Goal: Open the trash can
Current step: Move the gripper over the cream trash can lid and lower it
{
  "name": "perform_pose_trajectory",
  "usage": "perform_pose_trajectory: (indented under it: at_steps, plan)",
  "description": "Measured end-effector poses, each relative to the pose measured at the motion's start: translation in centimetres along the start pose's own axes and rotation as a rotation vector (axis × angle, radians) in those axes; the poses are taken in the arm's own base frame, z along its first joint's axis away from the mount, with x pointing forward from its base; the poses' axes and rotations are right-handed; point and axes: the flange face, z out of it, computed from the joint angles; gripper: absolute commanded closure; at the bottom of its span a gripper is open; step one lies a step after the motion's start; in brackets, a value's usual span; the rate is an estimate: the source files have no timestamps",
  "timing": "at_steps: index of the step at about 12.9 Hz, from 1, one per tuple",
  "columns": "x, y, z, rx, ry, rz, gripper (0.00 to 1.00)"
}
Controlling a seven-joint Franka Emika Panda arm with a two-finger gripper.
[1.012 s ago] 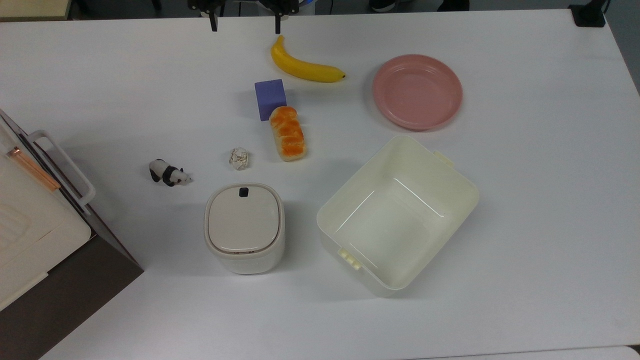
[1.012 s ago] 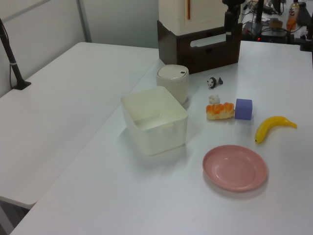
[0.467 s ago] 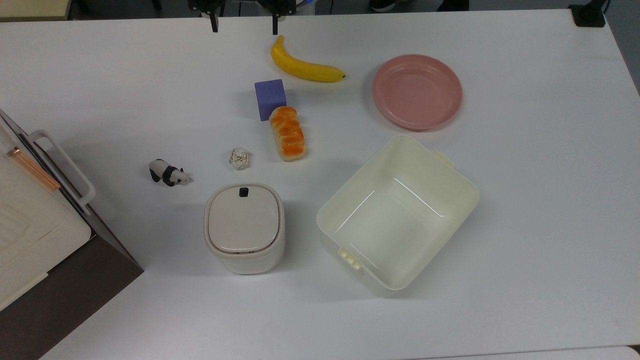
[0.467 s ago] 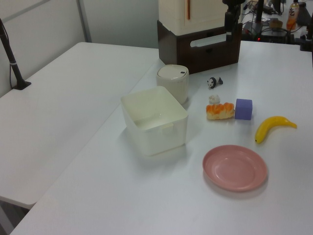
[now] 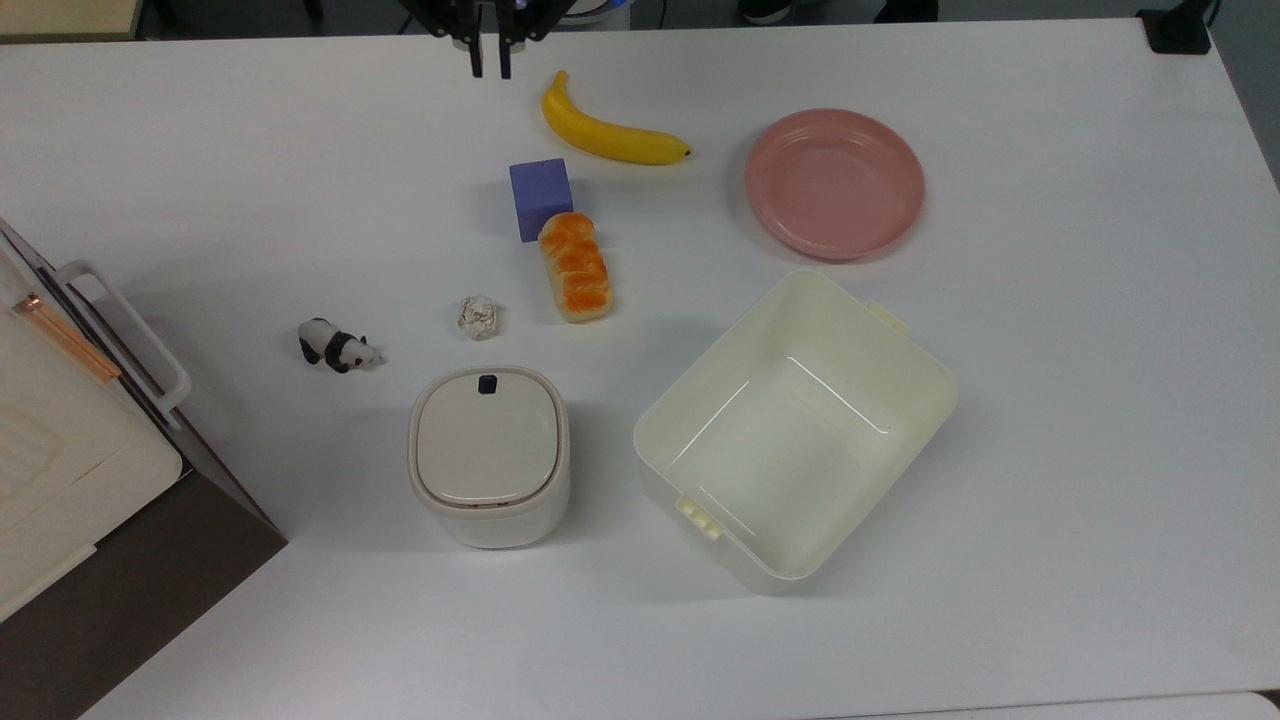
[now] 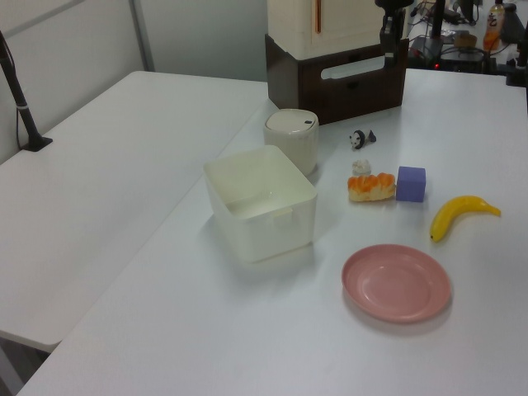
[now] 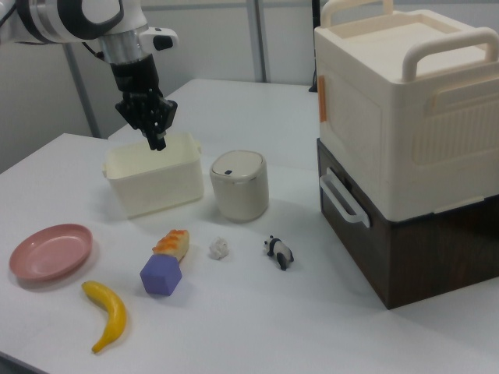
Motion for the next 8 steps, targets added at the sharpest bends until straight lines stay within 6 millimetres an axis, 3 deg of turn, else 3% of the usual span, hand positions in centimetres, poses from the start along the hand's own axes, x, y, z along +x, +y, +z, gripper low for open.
perform_pose_trajectory:
  at_steps: [8]
  plan:
    - [0.32, -0.05, 0.31, 0.000, 0.004, -0.001, 1.00]
